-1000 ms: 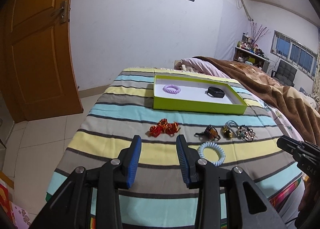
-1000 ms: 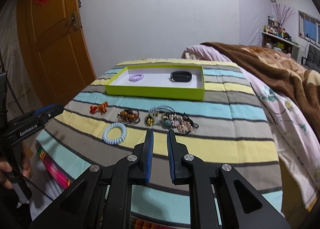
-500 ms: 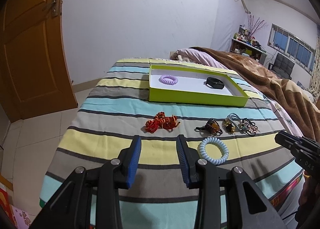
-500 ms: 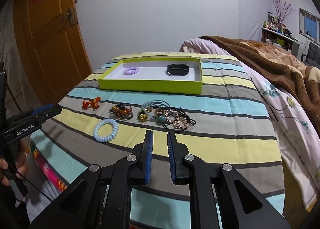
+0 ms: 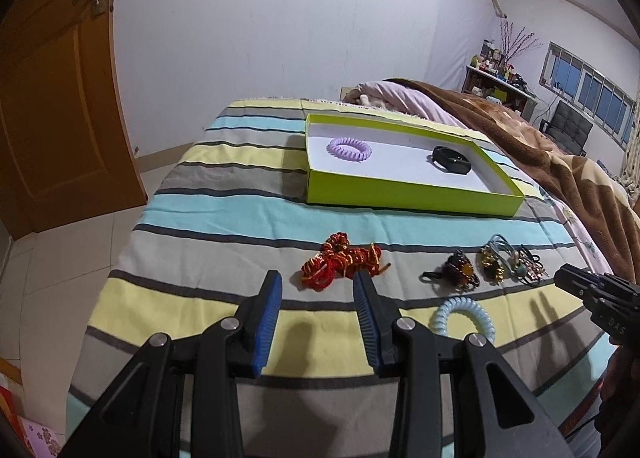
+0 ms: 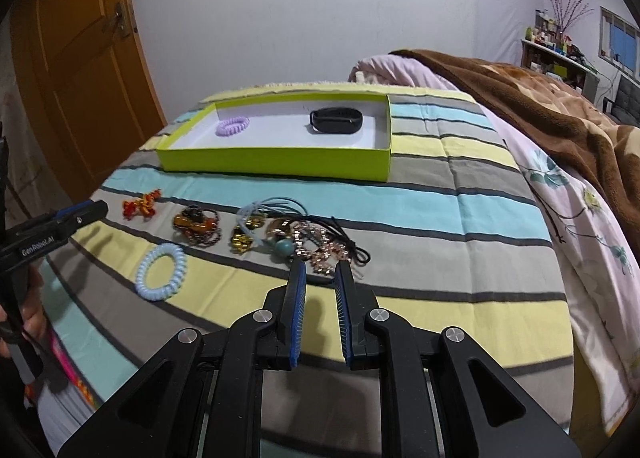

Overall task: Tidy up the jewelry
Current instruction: 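Grasp the red beaded hair tie with the left tool while the right tool grasps the gold brooch, then carry both items into the green box and open both tools, then withdraw both tools from the box back toward the jewelry row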

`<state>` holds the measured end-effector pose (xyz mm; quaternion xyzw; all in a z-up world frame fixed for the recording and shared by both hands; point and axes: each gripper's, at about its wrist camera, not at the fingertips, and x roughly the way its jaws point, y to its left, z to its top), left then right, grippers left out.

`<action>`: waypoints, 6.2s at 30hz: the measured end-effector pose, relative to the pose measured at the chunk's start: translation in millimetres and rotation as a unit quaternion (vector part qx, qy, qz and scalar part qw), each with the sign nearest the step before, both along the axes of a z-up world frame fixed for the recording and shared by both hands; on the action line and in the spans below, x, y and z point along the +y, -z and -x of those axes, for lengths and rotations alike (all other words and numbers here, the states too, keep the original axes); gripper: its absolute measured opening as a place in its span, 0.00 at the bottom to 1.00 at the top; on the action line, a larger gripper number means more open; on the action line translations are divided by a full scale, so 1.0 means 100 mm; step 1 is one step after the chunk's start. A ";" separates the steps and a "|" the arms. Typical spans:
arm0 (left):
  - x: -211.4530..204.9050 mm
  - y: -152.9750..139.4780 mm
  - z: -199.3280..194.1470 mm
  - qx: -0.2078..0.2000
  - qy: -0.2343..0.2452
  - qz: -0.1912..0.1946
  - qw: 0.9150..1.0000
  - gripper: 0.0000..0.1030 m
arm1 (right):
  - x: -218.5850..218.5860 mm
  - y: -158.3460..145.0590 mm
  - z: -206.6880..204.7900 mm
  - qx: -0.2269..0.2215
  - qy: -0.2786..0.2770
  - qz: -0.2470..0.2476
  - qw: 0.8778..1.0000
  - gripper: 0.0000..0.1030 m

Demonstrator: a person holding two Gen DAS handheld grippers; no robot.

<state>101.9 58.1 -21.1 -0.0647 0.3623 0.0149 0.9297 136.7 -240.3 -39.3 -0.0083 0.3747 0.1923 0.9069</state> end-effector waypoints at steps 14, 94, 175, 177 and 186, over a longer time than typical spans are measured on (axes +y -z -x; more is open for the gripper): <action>0.07 0.16 -0.22 0.027 0.005 0.021 0.999 0.40 | 0.13 0.11 -0.33 0.013 -0.075 0.047 0.996 0.15; -0.39 -0.75 0.45 -0.078 0.072 0.030 0.994 0.18 | 0.10 -0.77 0.49 -0.084 -0.038 -0.023 0.995 0.03; -0.04 -0.21 -1.16 -0.010 0.041 0.009 0.999 0.30 | 0.31 -0.30 -1.13 -0.012 0.011 0.009 1.000 0.12; -0.04 -0.28 -1.04 -0.020 0.043 0.010 0.999 0.30 | 0.29 -0.36 -1.01 -0.019 0.008 0.006 1.000 0.12; -0.09 -0.47 -0.47 -0.044 0.043 0.010 0.998 0.30 | 0.18 -0.58 -0.46 -0.043 0.002 -0.014 0.999 0.12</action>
